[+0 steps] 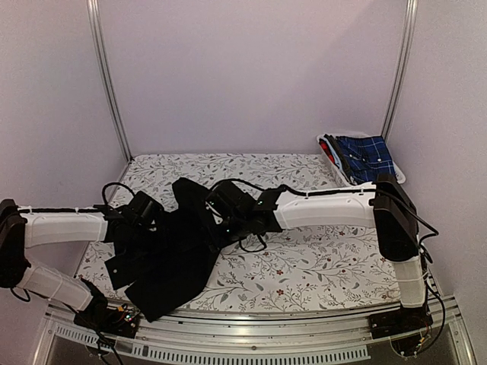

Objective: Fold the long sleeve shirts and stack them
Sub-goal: Move the crumpled shirt to the center of the board.

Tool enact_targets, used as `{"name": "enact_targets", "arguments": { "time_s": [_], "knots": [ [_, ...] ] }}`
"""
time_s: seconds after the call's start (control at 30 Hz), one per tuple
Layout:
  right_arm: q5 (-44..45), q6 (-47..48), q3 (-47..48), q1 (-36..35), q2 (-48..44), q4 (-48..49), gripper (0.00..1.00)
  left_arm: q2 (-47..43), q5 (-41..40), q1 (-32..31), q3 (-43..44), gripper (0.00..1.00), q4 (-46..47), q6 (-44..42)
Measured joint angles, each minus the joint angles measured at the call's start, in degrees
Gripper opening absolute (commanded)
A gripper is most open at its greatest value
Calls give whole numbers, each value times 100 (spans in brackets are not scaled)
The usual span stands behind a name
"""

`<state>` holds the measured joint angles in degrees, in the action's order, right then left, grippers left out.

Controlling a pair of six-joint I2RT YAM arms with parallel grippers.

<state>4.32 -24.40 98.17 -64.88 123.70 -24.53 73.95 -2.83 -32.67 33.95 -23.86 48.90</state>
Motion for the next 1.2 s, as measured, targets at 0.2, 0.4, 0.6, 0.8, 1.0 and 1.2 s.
{"name": "enact_targets", "arguments": {
  "time_s": [0.2,0.4,0.6,0.8,1.0,1.2],
  "knots": [
    [72,-208,-310,138,15,44,11,448,240,-426,70,19,258,28],
    [153,-260,-1084,822,-103,35,9,1460,660,-1226,881,11,562,63],
    [111,-63,-1412,1893,-466,129,30,2503,992,-1832,2354,27,905,83],
    [149,232,-1410,2262,-750,122,52,2446,769,-1937,2715,38,931,90],
    [273,378,-1355,1655,-1228,-42,54,1222,146,-1351,1867,47,680,247],
    [101,352,-1279,1108,-1274,-79,57,98,-68,-678,925,61,535,573]
  ]
}}
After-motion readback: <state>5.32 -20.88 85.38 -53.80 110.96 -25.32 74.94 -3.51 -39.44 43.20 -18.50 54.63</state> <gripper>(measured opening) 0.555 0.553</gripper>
